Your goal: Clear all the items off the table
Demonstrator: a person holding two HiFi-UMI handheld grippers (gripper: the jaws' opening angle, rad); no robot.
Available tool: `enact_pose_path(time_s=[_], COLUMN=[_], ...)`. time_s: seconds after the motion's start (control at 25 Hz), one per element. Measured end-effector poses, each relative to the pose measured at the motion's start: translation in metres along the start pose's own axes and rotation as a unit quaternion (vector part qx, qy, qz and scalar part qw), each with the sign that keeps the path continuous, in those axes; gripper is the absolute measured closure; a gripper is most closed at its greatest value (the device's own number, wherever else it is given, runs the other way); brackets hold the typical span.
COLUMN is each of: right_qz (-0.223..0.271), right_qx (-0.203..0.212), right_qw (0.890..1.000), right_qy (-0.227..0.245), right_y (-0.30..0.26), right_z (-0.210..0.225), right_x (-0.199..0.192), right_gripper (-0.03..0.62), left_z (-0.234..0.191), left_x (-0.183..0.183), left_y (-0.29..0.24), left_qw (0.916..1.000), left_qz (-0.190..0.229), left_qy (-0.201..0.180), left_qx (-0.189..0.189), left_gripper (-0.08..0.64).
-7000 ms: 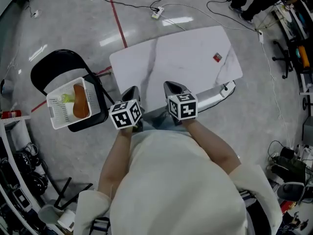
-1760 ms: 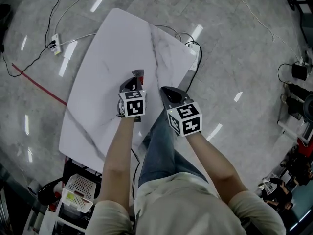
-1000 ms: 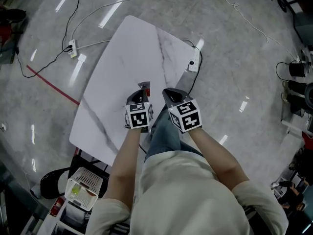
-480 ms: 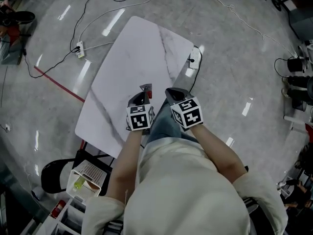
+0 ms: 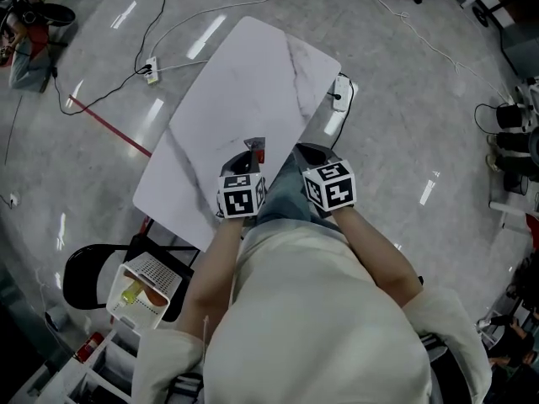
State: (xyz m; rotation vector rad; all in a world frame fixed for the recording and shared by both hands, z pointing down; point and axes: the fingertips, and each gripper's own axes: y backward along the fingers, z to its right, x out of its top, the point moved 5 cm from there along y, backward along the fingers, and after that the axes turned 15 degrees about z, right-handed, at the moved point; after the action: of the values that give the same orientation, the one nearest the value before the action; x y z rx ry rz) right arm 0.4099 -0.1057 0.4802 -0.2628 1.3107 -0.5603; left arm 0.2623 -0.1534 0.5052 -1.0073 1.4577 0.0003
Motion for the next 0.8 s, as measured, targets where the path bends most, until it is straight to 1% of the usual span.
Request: enact_pose_path(time_s=[0.2, 0.56, 0.8], right_qz=[0.002, 0.001, 0.002], right_qx=[0.014, 0.06, 0.096], right_qw=[1.0, 0.997, 0.994], right_qy=[0.011, 0.041, 0.056], right_y=[0.018, 0.04, 0.049], right_z=[-0.025, -0.072, -0.097], right_x=[-0.009, -0.018, -0.019], right_gripper=[0.592, 0.592, 0.592], left_z=[-0.007, -0.015, -0.014], left_x=[-0.01, -0.023, -0.026], left_y=[0.036, 0.086, 0.108], left_qw=[0.9999, 0.9976, 0.9954], left_qz=[0.01, 0.043, 0.055], left_qy=[0.003, 0.039, 0.05], left_qx=[0.009, 0.039, 0.061], left_gripper=[0.545, 0.545, 0.545])
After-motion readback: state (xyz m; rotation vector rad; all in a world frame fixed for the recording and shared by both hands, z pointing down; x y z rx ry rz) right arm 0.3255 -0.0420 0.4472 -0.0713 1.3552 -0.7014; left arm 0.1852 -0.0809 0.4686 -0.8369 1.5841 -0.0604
